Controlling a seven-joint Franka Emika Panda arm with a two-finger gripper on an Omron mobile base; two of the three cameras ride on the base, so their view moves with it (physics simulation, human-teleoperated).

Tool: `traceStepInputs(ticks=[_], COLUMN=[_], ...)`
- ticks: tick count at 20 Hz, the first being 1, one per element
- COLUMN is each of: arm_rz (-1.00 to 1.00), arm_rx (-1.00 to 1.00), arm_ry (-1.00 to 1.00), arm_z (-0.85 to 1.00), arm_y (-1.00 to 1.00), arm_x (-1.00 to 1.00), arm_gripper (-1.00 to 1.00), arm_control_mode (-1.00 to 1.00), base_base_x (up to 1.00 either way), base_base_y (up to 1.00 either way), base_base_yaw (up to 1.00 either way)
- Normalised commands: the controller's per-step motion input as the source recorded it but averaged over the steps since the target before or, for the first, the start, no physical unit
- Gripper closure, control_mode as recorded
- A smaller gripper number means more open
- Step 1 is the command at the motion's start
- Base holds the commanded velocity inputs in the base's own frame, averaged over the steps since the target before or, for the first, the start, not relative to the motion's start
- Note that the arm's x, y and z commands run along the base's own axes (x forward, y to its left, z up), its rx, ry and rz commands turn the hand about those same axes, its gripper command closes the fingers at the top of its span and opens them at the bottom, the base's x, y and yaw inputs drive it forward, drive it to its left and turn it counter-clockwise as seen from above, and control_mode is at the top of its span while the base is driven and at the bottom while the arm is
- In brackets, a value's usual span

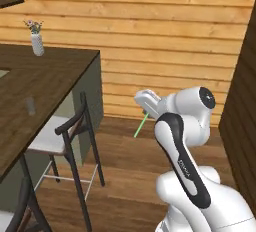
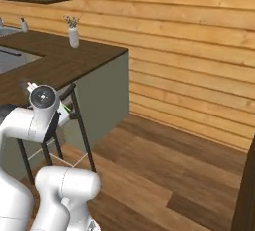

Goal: Take a straw from the drawer in front and place it inside the glass cup on the dining counter.

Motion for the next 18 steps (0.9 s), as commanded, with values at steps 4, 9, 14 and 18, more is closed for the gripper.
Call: traceStepInputs(ticks=[4,9,14,18], arm_rz=[0.00,0.00,0.00,0.00], arm_rx=[0.00,0.00,0.00,0.00], arm_ry=[0.00,0.00,0.00,0.00], arm_z=[0.00,0.00,0.00,0.00], arm_y=[0.00,0.00,0.00,0.00], arm_x=[0.00,0.00,0.00,0.00], arm_gripper=[1.00,1.00,1.00,1.00], arm_control_mode=[1.00,1.00,1.00,1.00], base_base_x=[0.96,0.89,0.70,0.51], base_base_y=[-0.45,-0.51,-0.46,-0.12], base_base_yaw=[0.48,0.50,0.53,0.62])
